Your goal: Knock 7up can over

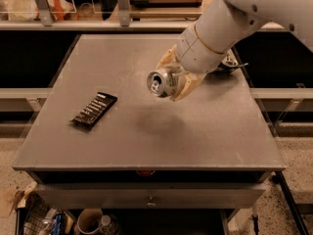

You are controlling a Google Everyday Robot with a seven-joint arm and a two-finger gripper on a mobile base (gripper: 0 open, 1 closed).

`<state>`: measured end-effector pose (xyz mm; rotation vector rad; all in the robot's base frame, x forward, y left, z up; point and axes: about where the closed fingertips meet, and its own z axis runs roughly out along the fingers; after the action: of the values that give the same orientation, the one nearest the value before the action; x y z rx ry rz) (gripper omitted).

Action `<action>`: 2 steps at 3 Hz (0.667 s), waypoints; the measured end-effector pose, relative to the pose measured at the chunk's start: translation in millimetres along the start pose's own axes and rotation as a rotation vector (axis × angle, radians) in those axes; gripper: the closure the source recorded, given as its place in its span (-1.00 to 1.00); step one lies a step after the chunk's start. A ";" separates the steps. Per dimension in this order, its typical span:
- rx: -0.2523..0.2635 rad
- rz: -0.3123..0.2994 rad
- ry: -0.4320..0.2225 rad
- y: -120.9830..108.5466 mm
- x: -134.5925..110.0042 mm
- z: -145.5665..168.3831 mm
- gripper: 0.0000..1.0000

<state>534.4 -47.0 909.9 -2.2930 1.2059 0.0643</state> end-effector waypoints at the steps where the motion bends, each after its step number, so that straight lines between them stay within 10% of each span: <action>1: -0.056 -0.062 0.076 18.0 6.6 10.5 1.00; 2: -0.092 -0.119 0.132 31.4 8.1 23.4 1.00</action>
Offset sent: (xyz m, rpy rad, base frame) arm -0.0213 -0.0112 -0.0591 -0.2755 -0.0767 0.1094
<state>519.6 -55.9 873.9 -2.4783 1.1495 -0.0773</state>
